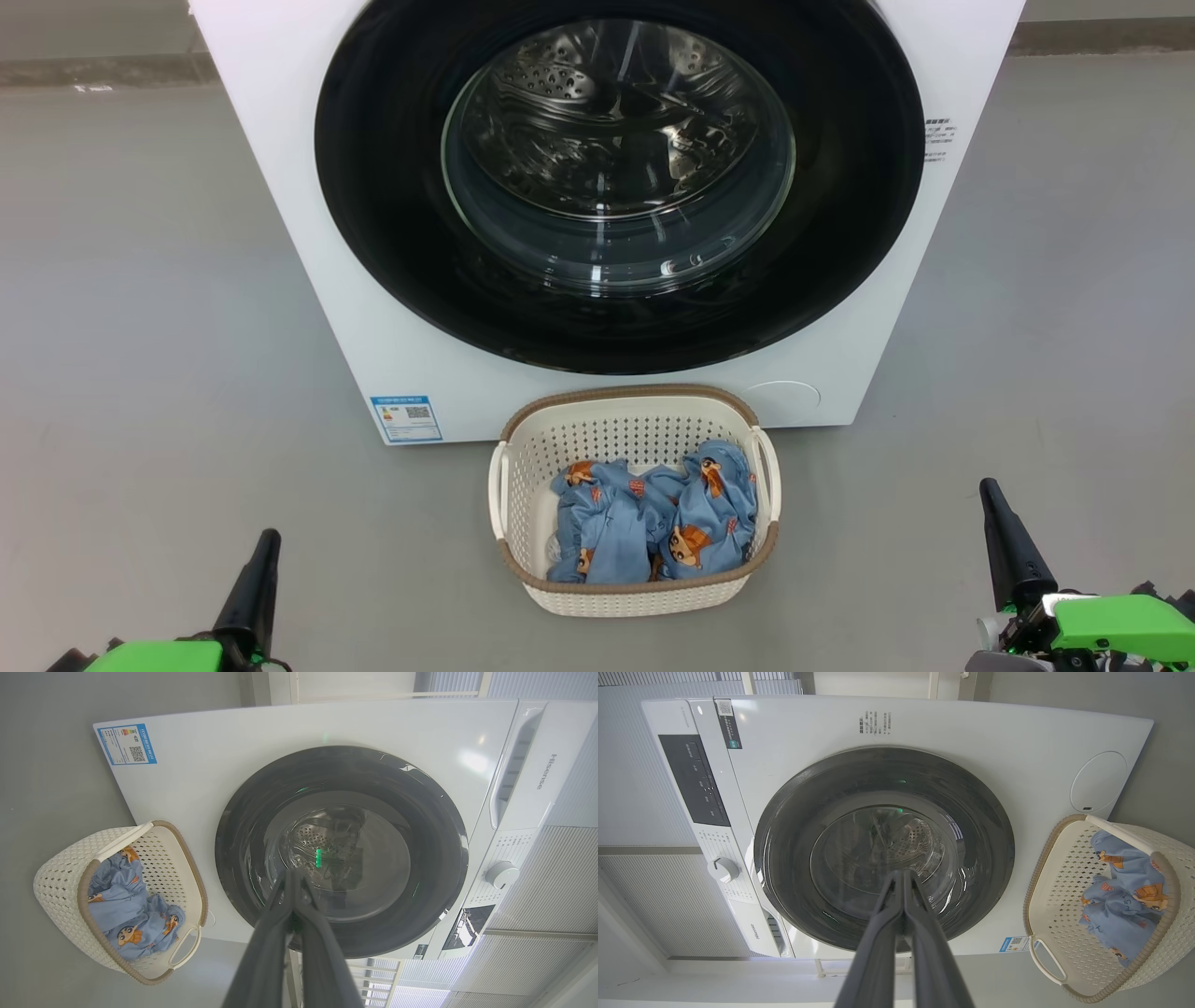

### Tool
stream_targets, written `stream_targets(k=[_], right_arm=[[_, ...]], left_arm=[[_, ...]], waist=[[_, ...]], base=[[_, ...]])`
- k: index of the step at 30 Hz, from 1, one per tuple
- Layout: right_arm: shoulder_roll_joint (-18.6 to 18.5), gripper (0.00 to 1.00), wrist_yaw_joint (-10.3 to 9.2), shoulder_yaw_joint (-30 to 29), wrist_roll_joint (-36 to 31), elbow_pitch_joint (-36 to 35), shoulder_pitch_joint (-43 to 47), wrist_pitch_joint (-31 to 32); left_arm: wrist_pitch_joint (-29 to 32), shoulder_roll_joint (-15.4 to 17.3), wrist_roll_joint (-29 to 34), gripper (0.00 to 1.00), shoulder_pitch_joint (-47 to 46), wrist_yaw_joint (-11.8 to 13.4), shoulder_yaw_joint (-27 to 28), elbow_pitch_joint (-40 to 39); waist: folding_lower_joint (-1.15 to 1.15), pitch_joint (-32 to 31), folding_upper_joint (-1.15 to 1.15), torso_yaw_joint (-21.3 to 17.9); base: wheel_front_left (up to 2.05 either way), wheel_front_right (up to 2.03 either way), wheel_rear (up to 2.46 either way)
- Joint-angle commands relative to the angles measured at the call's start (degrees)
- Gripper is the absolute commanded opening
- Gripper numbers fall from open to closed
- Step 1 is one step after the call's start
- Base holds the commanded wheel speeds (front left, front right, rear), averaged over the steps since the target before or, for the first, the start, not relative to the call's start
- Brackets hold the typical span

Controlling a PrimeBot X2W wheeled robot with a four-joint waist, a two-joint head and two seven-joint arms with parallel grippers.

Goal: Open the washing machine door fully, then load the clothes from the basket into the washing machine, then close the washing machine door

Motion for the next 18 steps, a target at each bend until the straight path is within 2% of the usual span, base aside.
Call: stream_targets(k=[1,18], right_arm=[[-0.29,0.00,-0.06,1.35,-0.29,-1.54,-2.34,0.47],[-0.28,0.00,-0.06,1.35,-0.30,-1.54,-2.35,0.48]], left_arm=[[0.32,0.62,0.87,0.00,-2.41,-0.18,2.03,-1.20],[0.34,0.61,0.89,0.00,-2.41,-0.18,2.05,-1.20]], waist=[[0.00,0.00,0.00,0.00],[0.00,0.00,0.00,0.00]], base=[[0.00,0.00,0.00],[0.00,0.00,0.00]])
